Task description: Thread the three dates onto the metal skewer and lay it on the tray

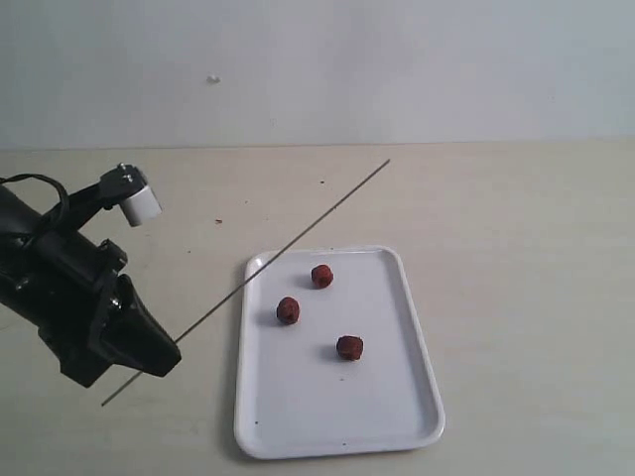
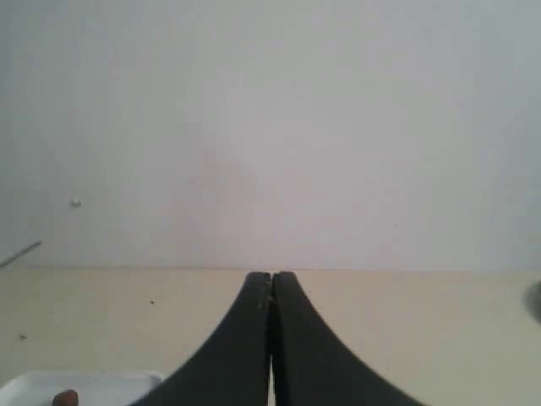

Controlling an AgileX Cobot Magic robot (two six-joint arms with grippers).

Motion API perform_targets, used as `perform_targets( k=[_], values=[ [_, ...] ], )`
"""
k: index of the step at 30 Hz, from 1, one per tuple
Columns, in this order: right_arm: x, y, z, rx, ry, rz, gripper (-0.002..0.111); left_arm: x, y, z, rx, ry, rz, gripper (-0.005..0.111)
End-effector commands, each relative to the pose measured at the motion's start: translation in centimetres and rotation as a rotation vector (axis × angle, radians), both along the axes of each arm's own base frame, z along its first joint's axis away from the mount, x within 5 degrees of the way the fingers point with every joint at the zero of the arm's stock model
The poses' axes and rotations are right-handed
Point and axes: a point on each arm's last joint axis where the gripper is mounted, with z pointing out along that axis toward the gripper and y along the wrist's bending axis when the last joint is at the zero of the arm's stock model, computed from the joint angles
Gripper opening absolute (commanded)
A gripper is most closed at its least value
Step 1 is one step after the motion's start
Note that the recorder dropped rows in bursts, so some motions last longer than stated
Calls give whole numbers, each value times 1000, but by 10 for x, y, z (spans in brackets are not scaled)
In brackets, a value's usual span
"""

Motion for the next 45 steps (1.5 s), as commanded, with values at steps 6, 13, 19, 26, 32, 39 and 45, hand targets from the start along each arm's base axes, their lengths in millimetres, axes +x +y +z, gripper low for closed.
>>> perform_targets(
  k=[6, 13, 19, 26, 32, 39, 45],
  values=[
    [-5, 5, 22, 400, -246, 131, 0, 4, 8, 7, -44, -60, 84, 0],
    [5, 2, 18, 541, -122, 78, 0, 10, 37, 17, -63, -72, 191, 0],
    [43, 3, 65, 390, 34, 35, 0, 12, 42, 13, -67, -72, 241, 0],
    [126, 6, 102, 100, 652, 22, 0, 13, 42, 13, -64, -73, 261, 0],
    [213, 26, 87, 212, 1070, 196, 0, 16, 44, 12, -46, -73, 325, 0],
    [248, 88, 16, 325, 1320, 274, 0, 19, 45, 12, -45, -74, 384, 0],
    [253, 128, -3, 397, 1319, 231, 0, 21, 44, 13, -61, -75, 403, 0]
  ],
)
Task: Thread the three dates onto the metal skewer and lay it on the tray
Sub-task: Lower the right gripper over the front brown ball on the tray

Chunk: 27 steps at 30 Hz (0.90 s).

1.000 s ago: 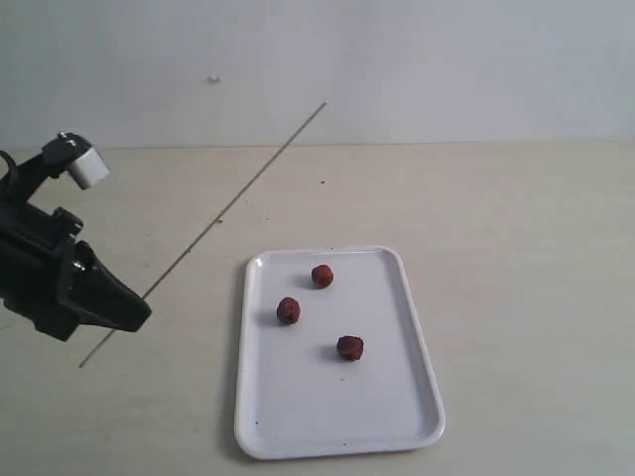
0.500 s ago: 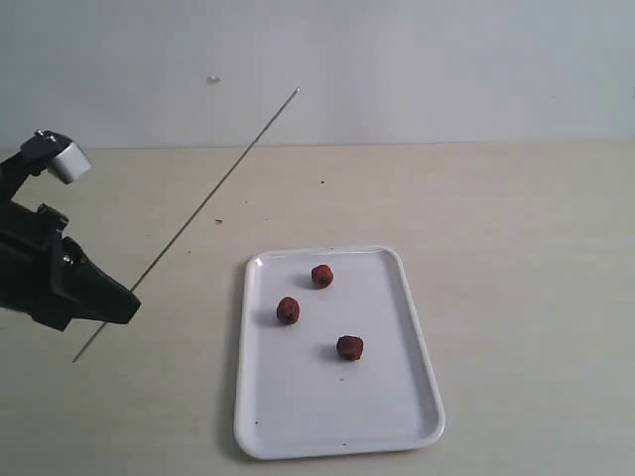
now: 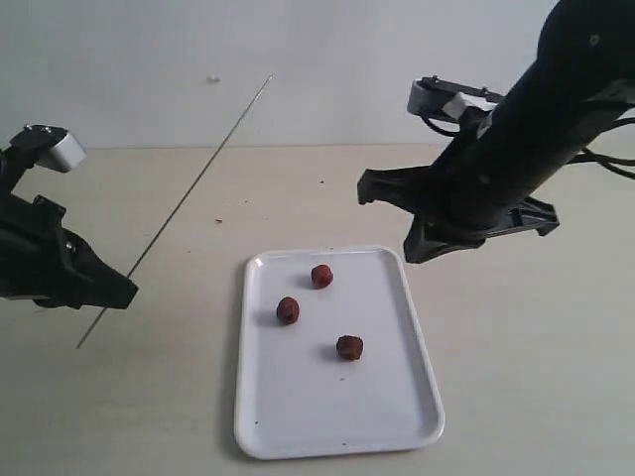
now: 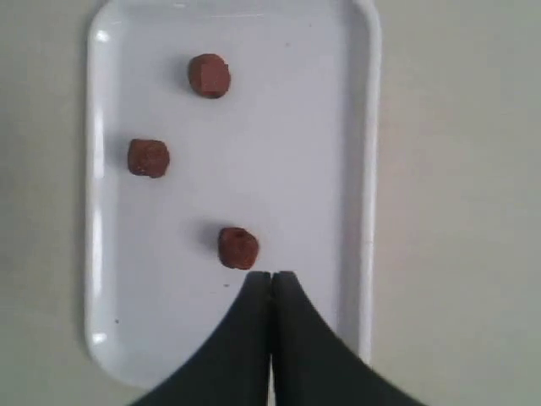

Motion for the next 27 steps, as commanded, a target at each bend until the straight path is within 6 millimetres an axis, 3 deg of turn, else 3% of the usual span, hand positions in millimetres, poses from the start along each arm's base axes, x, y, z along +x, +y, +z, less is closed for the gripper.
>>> perform_targets(
  k=[1, 4, 9, 12, 15, 19, 22, 27],
  values=[
    [5, 14, -10, 113, 42, -37, 0, 1, 0, 3, -29, -3, 37, 0],
    [13, 20, -29, 69, 103, -66, 6, 2, -1, 3, -38, -6, 48, 0],
    [23, 32, -19, -125, 25, -9, 6, 2, 0, 3, -33, -2, 63, 0],
    [27, 37, -13, -106, -15, -5, 6, 2, 0, 3, -33, -2, 63, 0],
    [23, 36, -14, -22, 76, -72, 6, 2, 0, 3, -35, -2, 64, 0],
    [21, 33, -31, -81, 190, -125, 6, 2, -1, 4, -47, 0, 72, 0],
    [21, 42, -43, -57, 237, -175, 13, 2, -1, 4, -47, 1, 70, 0],
    [23, 56, -59, -26, 256, -199, 38, 2, -1, 4, -56, 5, 75, 0]
  ],
)
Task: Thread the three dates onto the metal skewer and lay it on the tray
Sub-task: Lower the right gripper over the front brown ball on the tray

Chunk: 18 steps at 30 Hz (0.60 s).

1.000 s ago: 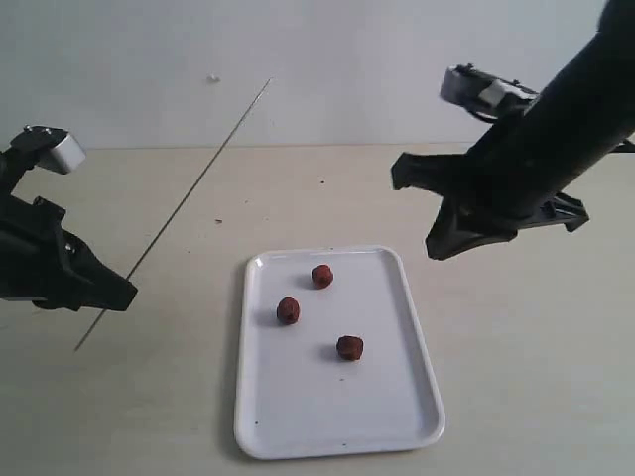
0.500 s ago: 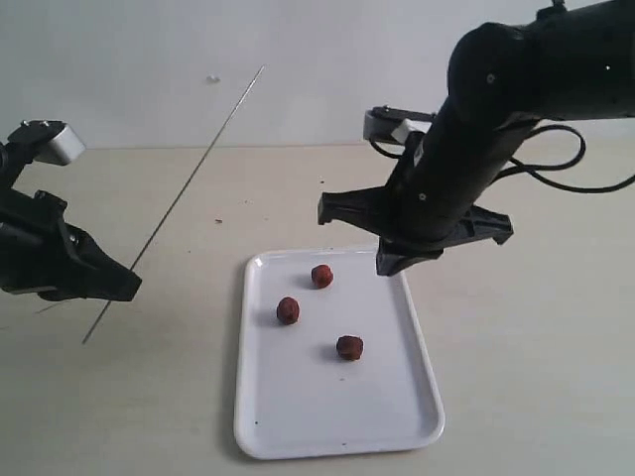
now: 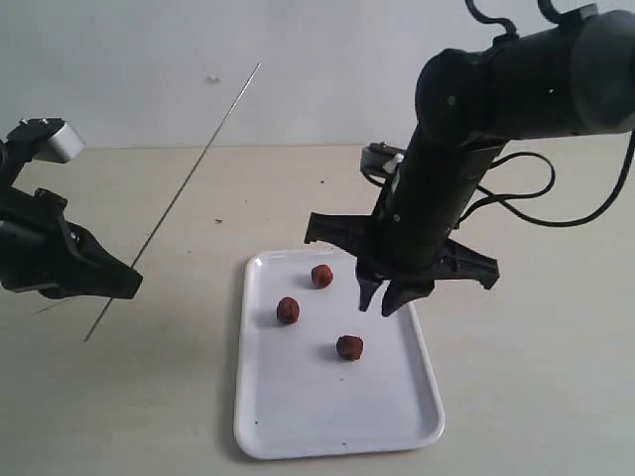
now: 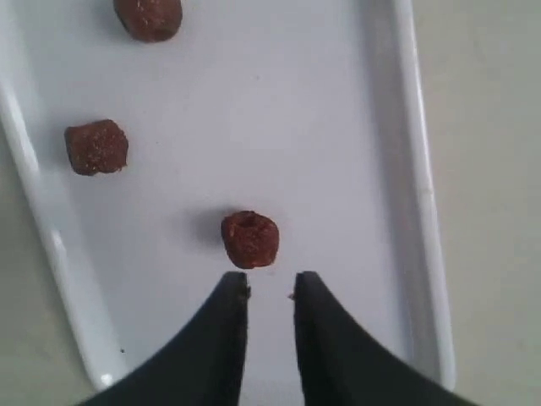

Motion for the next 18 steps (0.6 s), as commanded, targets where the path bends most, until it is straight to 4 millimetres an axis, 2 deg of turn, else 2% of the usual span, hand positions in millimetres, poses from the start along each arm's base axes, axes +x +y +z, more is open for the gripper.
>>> perform_targets(
  k=[1, 7, 11, 14, 18],
  values=[
    [0, 15, -13, 11, 9, -37, 41, 0, 0, 2, -21, 4, 25, 0],
    [2, 27, -27, 3, -5, -76, 43, 0, 0, 2, -28, 10, 36, 0],
    [4, 26, -35, -36, -19, -68, 45, -1, 0, 2, -30, 14, 31, 0],
    [4, 26, -41, -47, -8, -63, 52, -1, 0, 3, -34, 14, 34, 0],
    [6, 23, -44, -78, -16, -79, 53, -1, 0, 3, -34, 14, 34, 0]
  ],
)
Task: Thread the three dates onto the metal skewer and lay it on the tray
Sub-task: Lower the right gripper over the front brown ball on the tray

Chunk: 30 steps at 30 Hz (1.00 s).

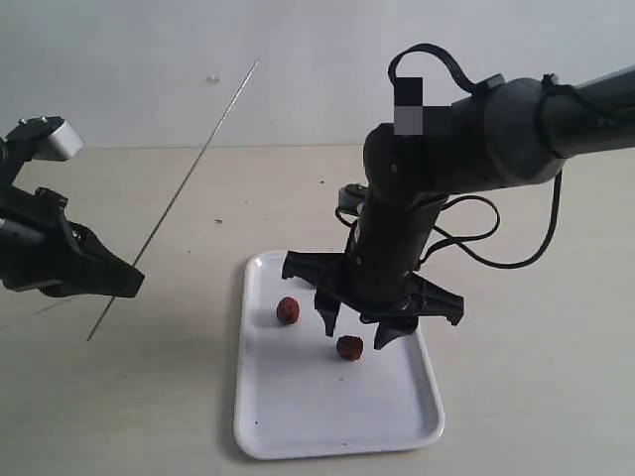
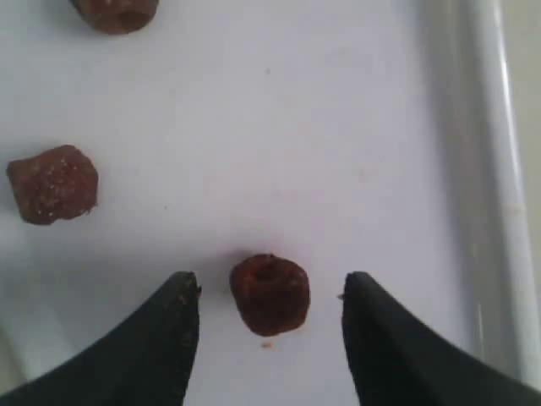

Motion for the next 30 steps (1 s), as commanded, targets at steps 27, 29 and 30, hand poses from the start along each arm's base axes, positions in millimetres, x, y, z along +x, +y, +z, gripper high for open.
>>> perform_targets(
  k=[27, 29, 30],
  values=[
    [2, 3, -22, -35, 18, 45, 50, 0, 0, 3, -24, -4, 22, 0],
    [1, 3, -28, -42, 45, 55, 50, 0, 0, 3, -24, -4, 22, 0],
    [1, 3, -28, -43, 47, 55, 50, 0, 0, 3, -24, -4, 22, 0]
  ],
)
